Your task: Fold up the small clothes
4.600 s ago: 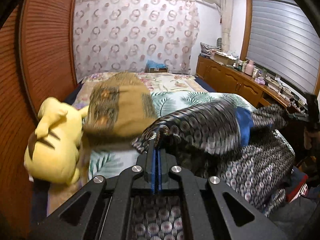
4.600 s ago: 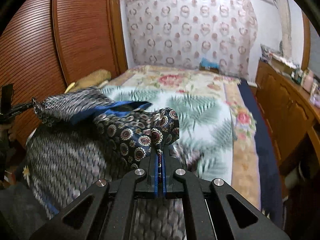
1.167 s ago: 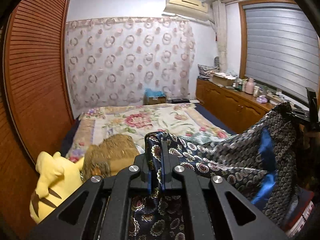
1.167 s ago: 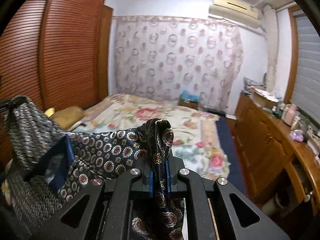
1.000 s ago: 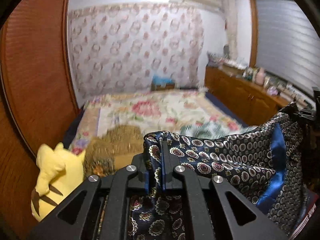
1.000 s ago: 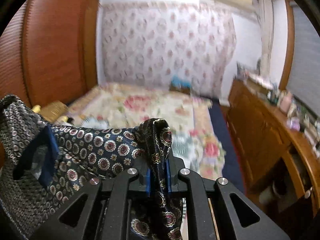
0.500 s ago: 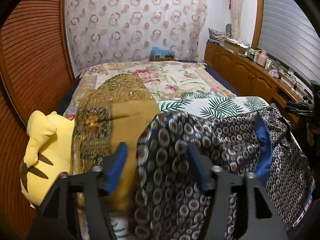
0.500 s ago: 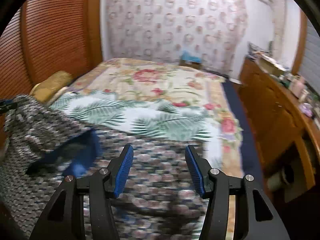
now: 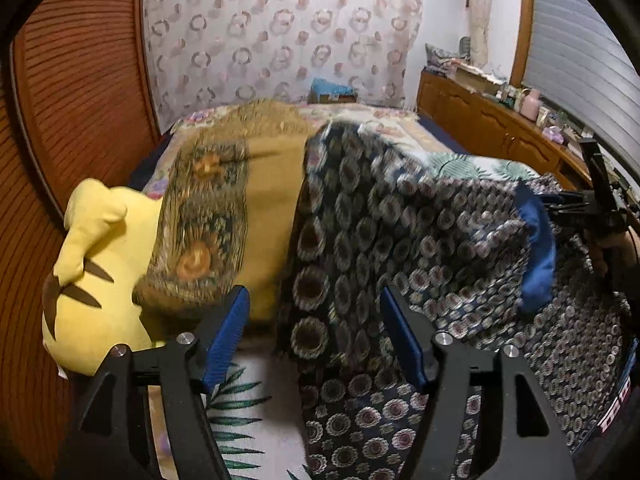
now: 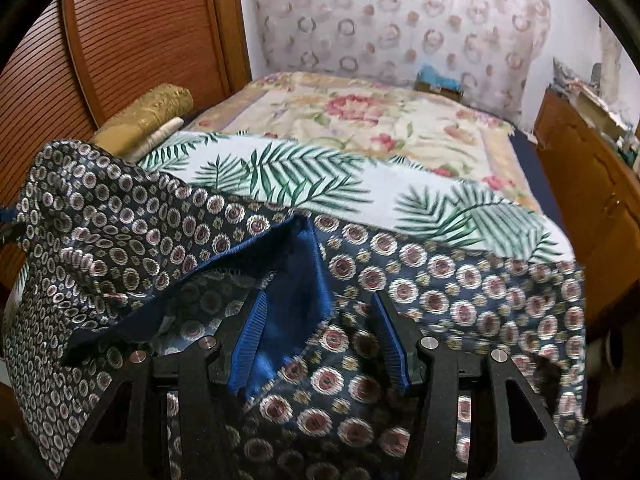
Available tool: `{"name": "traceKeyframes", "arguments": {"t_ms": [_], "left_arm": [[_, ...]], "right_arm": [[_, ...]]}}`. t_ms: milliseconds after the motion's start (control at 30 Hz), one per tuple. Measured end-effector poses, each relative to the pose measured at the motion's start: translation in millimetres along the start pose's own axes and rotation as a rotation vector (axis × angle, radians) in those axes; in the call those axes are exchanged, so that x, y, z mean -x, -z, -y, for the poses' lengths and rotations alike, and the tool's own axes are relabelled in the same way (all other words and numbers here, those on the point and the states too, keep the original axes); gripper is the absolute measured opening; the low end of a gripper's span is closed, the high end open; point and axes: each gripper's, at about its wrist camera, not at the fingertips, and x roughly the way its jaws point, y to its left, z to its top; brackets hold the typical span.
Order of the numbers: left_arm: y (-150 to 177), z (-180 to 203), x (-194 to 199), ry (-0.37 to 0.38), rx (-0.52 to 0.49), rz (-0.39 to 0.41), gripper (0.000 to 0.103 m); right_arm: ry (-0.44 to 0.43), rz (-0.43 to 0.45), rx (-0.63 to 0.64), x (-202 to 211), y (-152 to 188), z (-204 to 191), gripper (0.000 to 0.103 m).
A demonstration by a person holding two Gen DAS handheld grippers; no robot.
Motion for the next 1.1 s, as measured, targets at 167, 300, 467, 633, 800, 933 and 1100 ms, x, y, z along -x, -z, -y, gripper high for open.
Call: {"name": "traceKeyframes", "arguments": {"t_ms": [167,300,467,633,800,933,1100], "left_arm": [[3.4,-1.0,-5.0,0.043,0.018,-0.006,0.034],[4.2,7.0,5.7,0.049,-0.006,0.028,0.008],[13.0,21.7,40.8,0.090,-0.023,0.083,0.004],[29.3,27.0,64.9,0.128,-0.006,0.097,0.004],[48.4,25.0,75.5,0.134,0.024,0.082,0.004],[61.3,27.2,79.3,0.155,0.049,0.064,0.004],[74.6,34.0,72.0,0.145,0.041,0.033,0.004]], "right_arm": [[0.010,-0.010,0.042,-24.3,-3.0,-7.5,0.024],[-0.004,0.048,0.090,-5.7,5.3,-11.1,0.003],[-0.021,0.172,0.083,40.7,27.3,-9.3,0.002],[-0.044,0.234,0.053,94.7,63.4,-3.0,0.003],[-0.061,0.211,0.042,124.9,112.2,-9.4,0.003],[-0.064,0.182,0.004,140.5,138.6,-9.1,0.003],[-0.039,0.140,-0.021,163.4,167.3,-7.3,0.003]]}}
